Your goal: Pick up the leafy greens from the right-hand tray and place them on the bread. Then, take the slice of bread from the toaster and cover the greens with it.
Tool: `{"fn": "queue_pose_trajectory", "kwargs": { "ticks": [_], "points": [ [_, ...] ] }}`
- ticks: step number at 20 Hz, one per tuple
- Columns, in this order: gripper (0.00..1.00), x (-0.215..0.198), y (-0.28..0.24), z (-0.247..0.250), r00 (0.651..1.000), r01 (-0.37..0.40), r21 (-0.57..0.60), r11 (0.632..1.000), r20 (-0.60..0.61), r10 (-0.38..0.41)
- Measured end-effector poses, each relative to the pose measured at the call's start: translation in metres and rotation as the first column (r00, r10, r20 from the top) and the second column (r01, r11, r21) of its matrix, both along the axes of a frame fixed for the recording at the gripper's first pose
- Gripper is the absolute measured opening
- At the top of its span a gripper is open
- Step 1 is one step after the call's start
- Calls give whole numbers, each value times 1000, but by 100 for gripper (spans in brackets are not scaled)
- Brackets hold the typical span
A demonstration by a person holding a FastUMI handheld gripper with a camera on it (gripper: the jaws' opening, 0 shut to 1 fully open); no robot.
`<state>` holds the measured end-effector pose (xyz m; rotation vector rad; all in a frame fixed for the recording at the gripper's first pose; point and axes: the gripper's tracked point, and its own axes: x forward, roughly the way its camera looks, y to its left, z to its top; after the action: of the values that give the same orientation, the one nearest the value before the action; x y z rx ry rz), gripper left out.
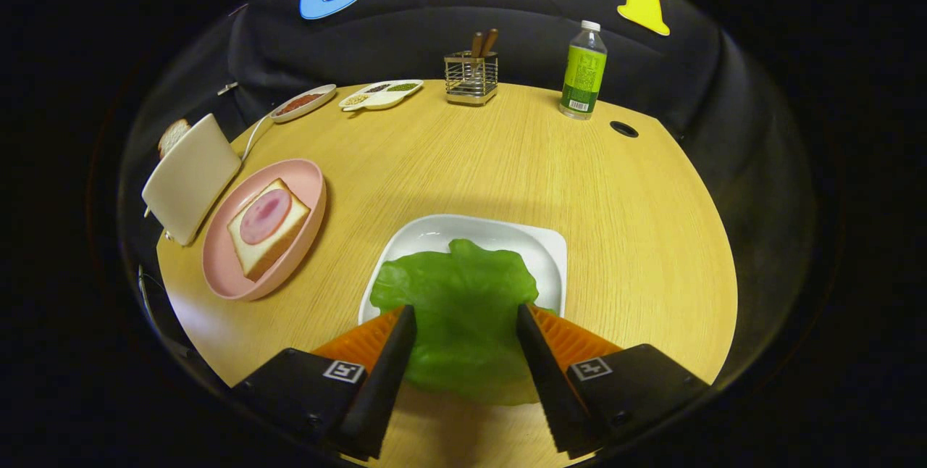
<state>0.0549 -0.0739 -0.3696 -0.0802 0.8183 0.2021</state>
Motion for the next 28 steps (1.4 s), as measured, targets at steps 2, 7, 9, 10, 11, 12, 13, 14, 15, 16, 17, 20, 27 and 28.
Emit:
{"fn": "queue_pose_trajectory", "kwargs": {
  "ticks": [2, 7, 9, 10, 11, 12, 13, 14, 15, 16, 17, 20, 27, 28],
  "points": [
    [76, 0, 2, -1, 1000, 1, 5, 1000, -7, -1],
    [50, 0, 1, -3, 999, 28, 15, 999, -40, -28],
    [30, 1, 3, -3, 999, 25, 12, 1000, -46, -24],
    [21, 2, 4, -2, 999, 20, 7, 1000, -45, -19],
    [20, 0, 6, -2, 999, 14, 4, 1000, -49, -14],
    [11, 2, 6, -5, 999, 13, -1, 1000, -52, -13],
    [11, 2, 7, -3, 999, 7, 0, 1000, -51, -7],
    [9, 3, 7, -2, 998, 8, -1, 1000, -54, -8],
    [7, 1, 6, -3, 998, 14, 1, 1000, -58, -14],
    [7, 0, 6, -2, 997, 24, 2, 1000, -68, -24],
    [7, 0, 5, 0, 997, 38, 4, 999, -69, -38],
    [7, -1, 4, 18, 997, 68, 5, 998, -45, -67],
    [7, -12, 21, 64, 992, 124, -3, 992, 8, -124],
    [7, -12, 27, 73, 992, 123, -6, 992, 22, -122]
  ]
}}
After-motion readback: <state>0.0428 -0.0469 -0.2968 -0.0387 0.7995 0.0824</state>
